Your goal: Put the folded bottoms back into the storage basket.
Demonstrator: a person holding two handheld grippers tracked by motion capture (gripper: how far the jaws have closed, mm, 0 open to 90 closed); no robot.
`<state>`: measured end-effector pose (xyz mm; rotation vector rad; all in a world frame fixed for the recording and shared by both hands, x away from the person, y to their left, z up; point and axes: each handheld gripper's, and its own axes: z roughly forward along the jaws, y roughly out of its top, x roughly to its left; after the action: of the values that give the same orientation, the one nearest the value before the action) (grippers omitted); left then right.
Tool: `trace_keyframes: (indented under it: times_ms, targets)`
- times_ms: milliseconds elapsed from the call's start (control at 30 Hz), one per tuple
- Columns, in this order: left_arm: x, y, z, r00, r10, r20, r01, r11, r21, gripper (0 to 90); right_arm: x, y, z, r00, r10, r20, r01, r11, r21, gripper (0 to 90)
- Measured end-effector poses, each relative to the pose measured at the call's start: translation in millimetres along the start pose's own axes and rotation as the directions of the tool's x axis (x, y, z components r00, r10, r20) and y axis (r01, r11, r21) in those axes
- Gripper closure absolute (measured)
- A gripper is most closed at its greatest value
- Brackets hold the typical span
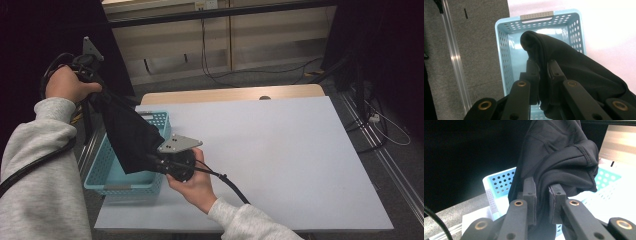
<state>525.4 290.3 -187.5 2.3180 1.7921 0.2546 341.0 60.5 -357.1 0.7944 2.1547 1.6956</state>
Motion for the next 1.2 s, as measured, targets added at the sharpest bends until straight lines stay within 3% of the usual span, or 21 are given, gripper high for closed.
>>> trace_keyframes:
  times_ms: [1200]
  targets:
    - [22.4, -5.0, 18.7, 0.9999, -0.005, -0.016, 0.005, 0.9997, -0.024, 82.4, 10.5, -8.1, 27.3, 0.9999, 0.008, -0.012, -0.008, 1.0, 0.004, 78.3]
